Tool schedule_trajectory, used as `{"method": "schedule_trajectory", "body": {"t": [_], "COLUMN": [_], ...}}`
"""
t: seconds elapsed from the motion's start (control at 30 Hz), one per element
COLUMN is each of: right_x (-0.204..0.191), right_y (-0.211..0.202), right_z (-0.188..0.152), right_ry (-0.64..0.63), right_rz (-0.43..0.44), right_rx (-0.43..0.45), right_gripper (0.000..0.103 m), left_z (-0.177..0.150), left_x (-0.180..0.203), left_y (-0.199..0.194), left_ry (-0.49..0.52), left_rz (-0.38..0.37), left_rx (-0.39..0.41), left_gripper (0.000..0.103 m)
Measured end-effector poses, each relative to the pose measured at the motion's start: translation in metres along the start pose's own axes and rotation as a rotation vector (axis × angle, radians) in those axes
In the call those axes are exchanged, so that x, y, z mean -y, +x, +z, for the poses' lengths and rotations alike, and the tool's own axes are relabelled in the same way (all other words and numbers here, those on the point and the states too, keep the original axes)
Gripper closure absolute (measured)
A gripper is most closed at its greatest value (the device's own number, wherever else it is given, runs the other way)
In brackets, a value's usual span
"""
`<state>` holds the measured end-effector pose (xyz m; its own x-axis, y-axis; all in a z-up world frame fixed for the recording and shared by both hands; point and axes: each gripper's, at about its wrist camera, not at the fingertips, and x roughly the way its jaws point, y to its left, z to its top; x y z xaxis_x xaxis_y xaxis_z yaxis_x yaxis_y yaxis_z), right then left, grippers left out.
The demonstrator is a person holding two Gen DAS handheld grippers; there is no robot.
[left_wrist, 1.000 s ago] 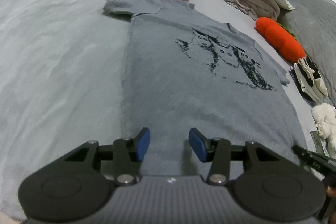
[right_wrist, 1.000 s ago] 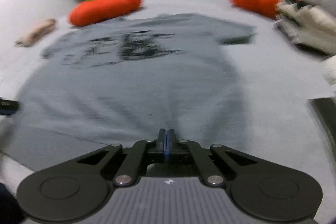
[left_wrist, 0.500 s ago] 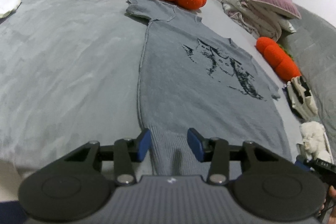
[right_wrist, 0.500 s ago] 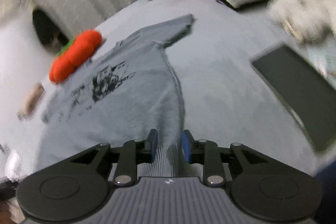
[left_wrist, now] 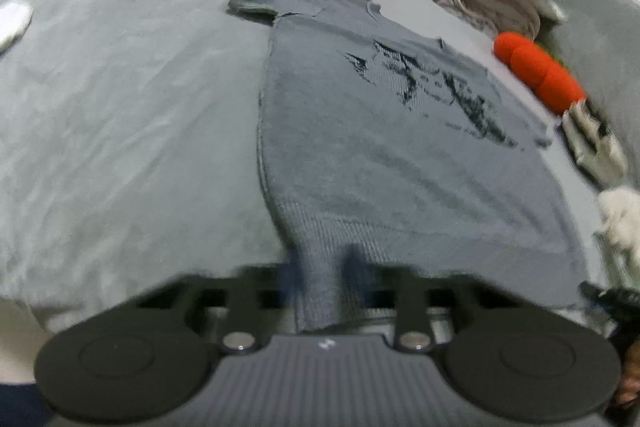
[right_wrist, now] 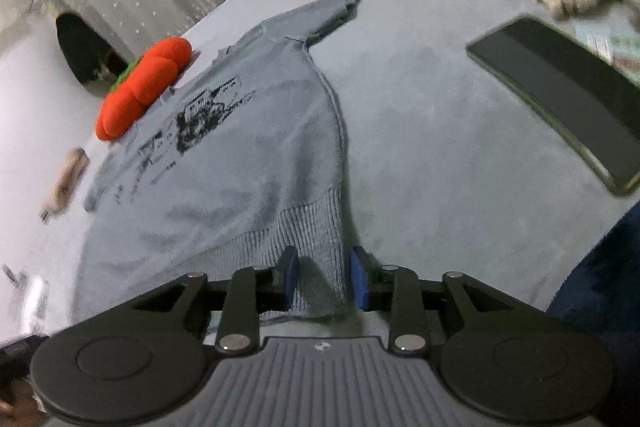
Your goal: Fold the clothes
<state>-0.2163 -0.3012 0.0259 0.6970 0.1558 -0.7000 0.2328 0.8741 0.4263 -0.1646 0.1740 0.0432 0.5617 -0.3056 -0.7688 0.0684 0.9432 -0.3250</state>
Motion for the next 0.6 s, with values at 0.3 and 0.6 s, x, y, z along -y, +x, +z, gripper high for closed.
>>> {"method": "schedule_trajectory", "body": {"t": [0.3, 0.6], "right_x": [-0.016, -0.03], "right_y": [-0.038, -0.018], "right_z": [0.004, -0.011], "right_ry": [-0.086, -0.179], "right_rz": [-0.091, -0.159], "right_rx": [0.138, 0.024], "right_gripper": [0.096, 0.096], "left_z": [0.0, 0.002], "left_x": [-0.007, -0.015], "left_y": [-0.024, -0.026], "left_ry": [-0.028, 0.008], "left_rz": [0.022, 0.125], "left_rx": [0.077, 0.075], "left_gripper": [0.095, 0.095]}}
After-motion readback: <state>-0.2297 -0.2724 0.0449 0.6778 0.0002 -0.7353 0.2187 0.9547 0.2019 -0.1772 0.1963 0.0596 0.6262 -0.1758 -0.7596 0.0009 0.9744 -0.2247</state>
